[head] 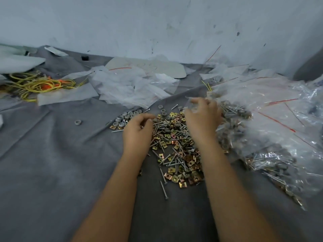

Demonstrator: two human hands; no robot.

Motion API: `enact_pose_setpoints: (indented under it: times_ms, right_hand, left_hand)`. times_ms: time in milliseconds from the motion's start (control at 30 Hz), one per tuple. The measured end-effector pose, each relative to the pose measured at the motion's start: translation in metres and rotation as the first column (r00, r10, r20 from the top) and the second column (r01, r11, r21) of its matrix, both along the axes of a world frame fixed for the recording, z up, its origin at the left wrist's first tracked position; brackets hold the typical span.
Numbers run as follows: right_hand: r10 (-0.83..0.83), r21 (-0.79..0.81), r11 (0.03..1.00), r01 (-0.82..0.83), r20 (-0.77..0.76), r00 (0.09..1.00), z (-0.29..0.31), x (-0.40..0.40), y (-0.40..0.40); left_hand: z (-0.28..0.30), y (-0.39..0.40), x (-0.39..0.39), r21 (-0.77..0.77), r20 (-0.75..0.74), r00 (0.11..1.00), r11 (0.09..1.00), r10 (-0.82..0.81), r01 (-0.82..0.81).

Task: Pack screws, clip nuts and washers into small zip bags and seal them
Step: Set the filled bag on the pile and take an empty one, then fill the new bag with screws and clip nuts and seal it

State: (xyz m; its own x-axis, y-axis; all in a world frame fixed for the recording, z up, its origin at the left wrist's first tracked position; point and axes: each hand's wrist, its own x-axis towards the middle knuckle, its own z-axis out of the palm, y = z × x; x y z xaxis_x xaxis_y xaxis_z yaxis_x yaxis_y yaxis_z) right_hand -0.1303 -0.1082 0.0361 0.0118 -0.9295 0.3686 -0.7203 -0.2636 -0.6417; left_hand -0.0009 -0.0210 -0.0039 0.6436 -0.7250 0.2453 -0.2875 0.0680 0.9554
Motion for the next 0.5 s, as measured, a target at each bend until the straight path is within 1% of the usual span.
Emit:
enact_pose_setpoints:
  times_ms: [33, 100, 167, 200, 267, 367, 400, 433, 500]
  right_hand:
    - [0.086, 0.008, 0.996, -0.085, -0.072, 0.994, -0.006, 0.009, 0.007]
    - [0.223, 0.023, 0.975, -0.222, -0.189, 0.956, -0.016, 0.021, 0.016]
    - [0.302, 0.009, 0.951, -0.310, -0.256, 0.918, -0.022, 0.026, 0.022]
    - [0.325, -0.005, 0.941, -0.339, -0.271, 0.906, -0.024, 0.027, 0.024]
    - [0.342, -0.042, 0.929, -0.367, -0.283, 0.896, -0.027, 0.026, 0.027]
    - [0.340, -0.096, 0.921, -0.379, -0.280, 0.898, -0.032, 0.022, 0.027]
    - [0.338, -0.105, 0.920, -0.378, -0.276, 0.900, -0.033, 0.020, 0.027]
    - [0.336, -0.111, 0.919, -0.377, -0.277, 0.900, -0.035, 0.019, 0.026]
    - [0.332, -0.109, 0.921, -0.373, -0.279, 0.901, -0.035, 0.017, 0.026]
  left_hand:
    - [0.002, -0.002, 0.003, 0.009, 0.046, 0.998, 0.999, 0.031, -0.031]
    - [0.006, -0.009, 0.013, 0.035, 0.263, 0.960, 0.994, 0.095, -0.108]
    - [0.011, -0.022, 0.027, 0.115, 0.490, 0.867, 0.979, 0.093, -0.170]
    - [0.013, -0.029, 0.033, 0.175, 0.561, 0.825, 0.965, 0.065, -0.195]
    - [0.015, -0.042, 0.040, 0.302, 0.636, 0.771, 0.931, -0.036, -0.206]
    - [0.010, -0.057, 0.044, 0.502, 0.646, 0.732, 0.843, -0.217, -0.193]
    - [0.008, -0.060, 0.044, 0.529, 0.657, 0.716, 0.821, -0.236, -0.214]
    - [0.006, -0.061, 0.044, 0.522, 0.676, 0.703, 0.817, -0.221, -0.245]
    - [0.003, -0.060, 0.043, 0.437, 0.726, 0.677, 0.841, -0.120, -0.319]
